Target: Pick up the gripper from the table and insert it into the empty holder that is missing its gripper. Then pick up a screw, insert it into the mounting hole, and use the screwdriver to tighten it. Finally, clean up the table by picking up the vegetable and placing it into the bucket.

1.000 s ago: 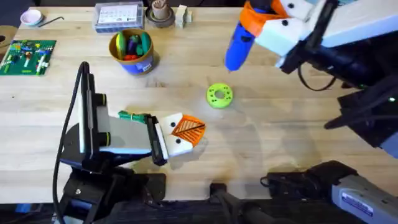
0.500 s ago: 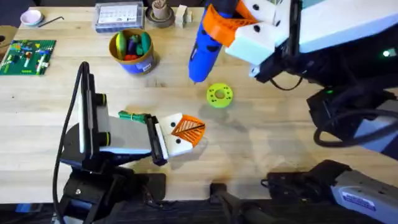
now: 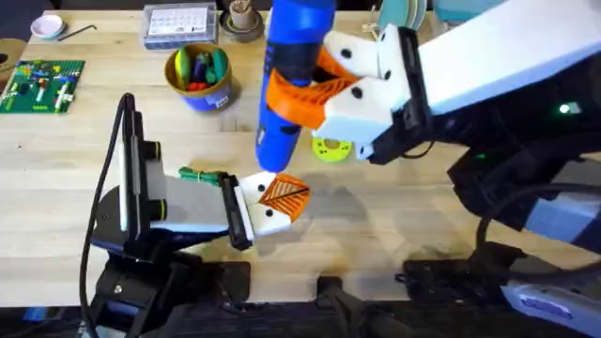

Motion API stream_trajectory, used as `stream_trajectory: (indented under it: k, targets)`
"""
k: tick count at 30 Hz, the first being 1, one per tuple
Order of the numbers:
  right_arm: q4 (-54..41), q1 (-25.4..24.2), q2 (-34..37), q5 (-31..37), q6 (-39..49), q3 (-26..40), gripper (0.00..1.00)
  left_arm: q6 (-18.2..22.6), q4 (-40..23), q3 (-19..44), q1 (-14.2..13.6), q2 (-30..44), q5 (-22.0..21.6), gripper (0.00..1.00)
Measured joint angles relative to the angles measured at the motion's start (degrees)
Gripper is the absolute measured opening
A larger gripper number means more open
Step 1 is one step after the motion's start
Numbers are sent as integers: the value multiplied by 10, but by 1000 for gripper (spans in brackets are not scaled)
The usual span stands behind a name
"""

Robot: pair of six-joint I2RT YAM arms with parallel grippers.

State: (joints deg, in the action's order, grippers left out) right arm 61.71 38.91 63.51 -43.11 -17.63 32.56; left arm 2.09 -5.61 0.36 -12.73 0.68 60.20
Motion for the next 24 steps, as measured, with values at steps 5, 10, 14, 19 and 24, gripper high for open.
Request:
stream_trajectory:
  k: [5,10,14,19,24]
  targets:
    - [0,28,3,16,0,0,20,0,0,0,0,0,0,15]
    - [-2,38,4,24,9,0,20,0,0,0,0,0,0,15]
    - [-6,53,4,28,43,0,20,0,0,0,0,0,0,15]
    - [-5,71,10,30,74,0,20,0,0,0,0,0,0,15]
    - [-8,73,19,30,82,0,20,0,0,0,0,0,0,15]
